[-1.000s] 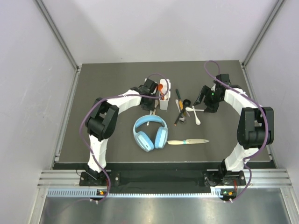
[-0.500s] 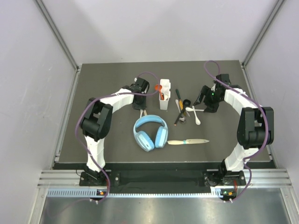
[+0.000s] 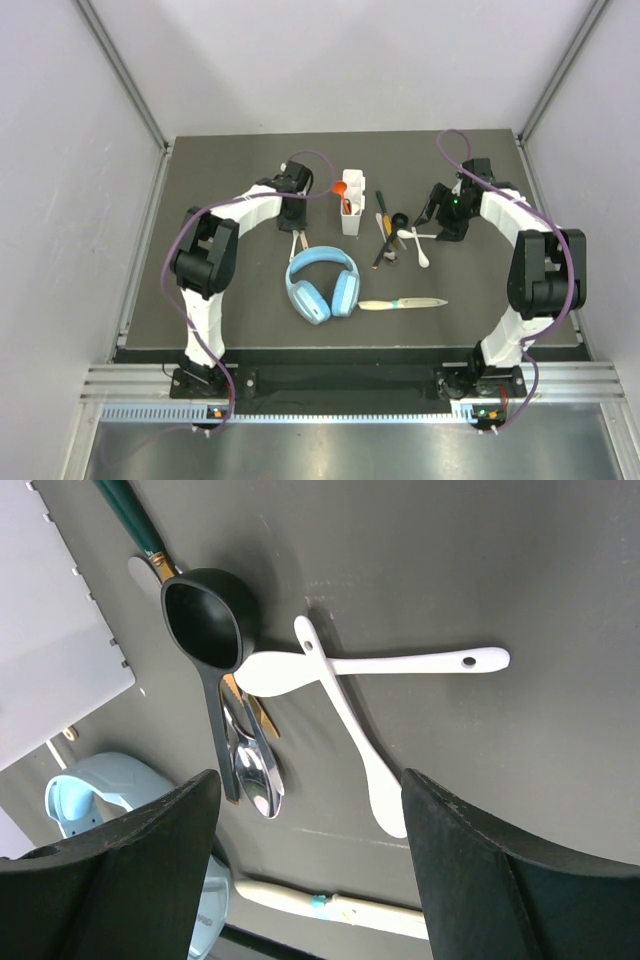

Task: Sort the eating utensils into containers
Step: Pick up the spoon from the center of the board.

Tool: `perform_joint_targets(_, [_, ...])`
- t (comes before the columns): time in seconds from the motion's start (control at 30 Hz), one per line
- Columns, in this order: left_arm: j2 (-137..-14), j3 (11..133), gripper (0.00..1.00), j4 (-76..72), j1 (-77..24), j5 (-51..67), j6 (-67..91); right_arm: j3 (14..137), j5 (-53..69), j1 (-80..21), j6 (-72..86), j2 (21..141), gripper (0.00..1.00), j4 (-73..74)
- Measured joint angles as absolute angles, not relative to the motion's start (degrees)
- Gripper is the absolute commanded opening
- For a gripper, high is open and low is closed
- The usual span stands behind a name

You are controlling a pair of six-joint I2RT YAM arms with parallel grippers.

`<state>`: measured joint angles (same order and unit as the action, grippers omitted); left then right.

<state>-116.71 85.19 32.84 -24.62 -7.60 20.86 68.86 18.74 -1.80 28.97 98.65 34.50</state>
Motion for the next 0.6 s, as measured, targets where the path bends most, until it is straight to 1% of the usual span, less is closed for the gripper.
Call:
perform_joint_targets(0.1, [-116.31, 84.73, 0.38, 32.86, -24.29, -7.46, 20.47, 68.86, 18.74, -1.80, 28.99, 98.65, 0.73, 34.50])
perform_joint_targets(0.13, [-115.92, 84.25, 0.42, 32.95, -24.12, -7.38, 20.23, 68.79, 18.74, -1.80, 28.99, 98.65, 0.73, 34.46])
perform_joint_targets(0.17, [-115.50, 83.72, 0.43, 33.15, -23.97, -7.22, 19.99, 68.62, 18.74, -1.80, 28.99, 98.65, 0.73, 34.35])
perform_joint_targets(0.6, [-111.00, 81.89, 0.43, 35.11, -23.44, -4.56, 19.29, 68.12, 18.76, -1.80, 28.99, 98.72, 0.73, 34.33])
